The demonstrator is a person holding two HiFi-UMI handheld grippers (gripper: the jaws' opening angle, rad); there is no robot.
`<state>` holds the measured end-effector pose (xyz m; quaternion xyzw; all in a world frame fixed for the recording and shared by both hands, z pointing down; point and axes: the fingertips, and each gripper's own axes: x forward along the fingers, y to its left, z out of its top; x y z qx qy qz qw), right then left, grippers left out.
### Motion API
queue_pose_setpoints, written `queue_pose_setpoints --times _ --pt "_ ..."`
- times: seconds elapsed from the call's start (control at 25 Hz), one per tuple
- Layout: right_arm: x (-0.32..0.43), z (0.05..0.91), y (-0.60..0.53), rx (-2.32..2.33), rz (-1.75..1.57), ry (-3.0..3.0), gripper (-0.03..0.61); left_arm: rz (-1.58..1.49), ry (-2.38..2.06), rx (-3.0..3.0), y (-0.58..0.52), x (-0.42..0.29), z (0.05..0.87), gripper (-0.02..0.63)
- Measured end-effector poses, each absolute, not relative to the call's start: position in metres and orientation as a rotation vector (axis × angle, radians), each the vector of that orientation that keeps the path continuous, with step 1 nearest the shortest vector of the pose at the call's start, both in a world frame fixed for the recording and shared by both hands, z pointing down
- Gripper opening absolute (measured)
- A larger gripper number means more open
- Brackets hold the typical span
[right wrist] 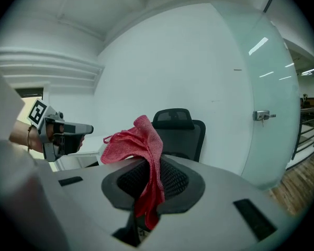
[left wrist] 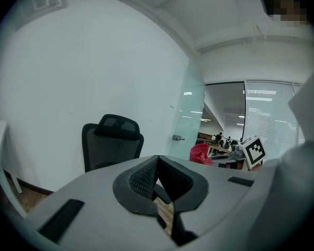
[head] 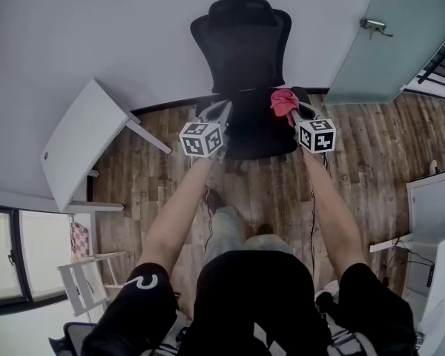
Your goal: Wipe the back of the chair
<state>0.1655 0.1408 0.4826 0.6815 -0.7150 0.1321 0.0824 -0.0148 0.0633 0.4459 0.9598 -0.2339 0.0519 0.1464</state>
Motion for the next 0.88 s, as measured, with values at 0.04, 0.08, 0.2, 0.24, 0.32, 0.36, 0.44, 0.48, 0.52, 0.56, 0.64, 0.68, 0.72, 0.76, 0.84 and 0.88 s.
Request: queue_pose_setpoints --times 0.04,0.08,0.2,0.24,0.32,0.36,0.44,0.48,0.52,0.56,0.64,0.68,0.72,0.76,0.84,0.88 --pt "0.164 0.479 0.151 2.041 0.396 -2.144 0.064 0.149 -0.679 2.761 0.073 -0.018 0.445 0.025" --pt "0.162 0.476 0.159 2.046 0.4 -2.152 0.066 0.146 -0.685 2.758 0.081 -0.022 0.444 0.025" --pt "0.157 0.465 0.181 2.058 0.403 -2.169 0.066 0.132 -0.702 2.753 0.098 -0.036 0.437 0.025" --pt "0.154 0.46 0.187 2.062 0.397 -2.171 0.065 0.131 -0.703 2.755 0.103 -0.042 0.434 0.025" --pt "0.147 0.45 0.195 2.069 0.382 -2.175 0.064 0.136 -0.696 2.765 0.11 -0.053 0.428 0.026" --pt "0.143 0.445 0.197 2.072 0.375 -2.177 0.064 0.142 -0.691 2.77 0.113 -0.058 0.426 0.026" --pt "0.131 0.437 0.199 2.075 0.363 -2.181 0.064 0.159 -0.68 2.779 0.117 -0.069 0.424 0.025" --pt "0.125 0.434 0.2 2.074 0.359 -2.183 0.066 0.167 -0.677 2.782 0.119 -0.074 0.424 0.025" --pt "0.118 0.432 0.2 2.072 0.357 -2.184 0.066 0.173 -0.675 2.785 0.121 -0.08 0.424 0.025" --pt "0.112 0.429 0.201 2.069 0.355 -2.185 0.066 0.178 -0.672 2.791 0.123 -0.085 0.423 0.025" --pt "0.1 0.427 0.205 2.058 0.358 -2.185 0.066 0.186 -0.667 2.804 0.129 -0.093 0.422 0.025" --pt "0.094 0.427 0.207 2.051 0.363 -2.185 0.066 0.188 -0.664 2.809 0.131 -0.095 0.421 0.025" --pt "0.09 0.428 0.21 2.044 0.371 -2.188 0.066 0.192 -0.66 2.814 0.134 -0.097 0.421 0.025" --pt "0.085 0.429 0.213 2.037 0.381 -2.192 0.064 0.198 -0.655 2.821 0.137 -0.099 0.42 0.026" --pt "0.076 0.43 0.218 2.027 0.392 -2.197 0.064 0.213 -0.636 2.838 0.145 -0.1 0.42 0.025" --pt "0.071 0.43 0.221 2.023 0.392 -2.197 0.064 0.219 -0.626 2.842 0.149 -0.101 0.421 0.025"
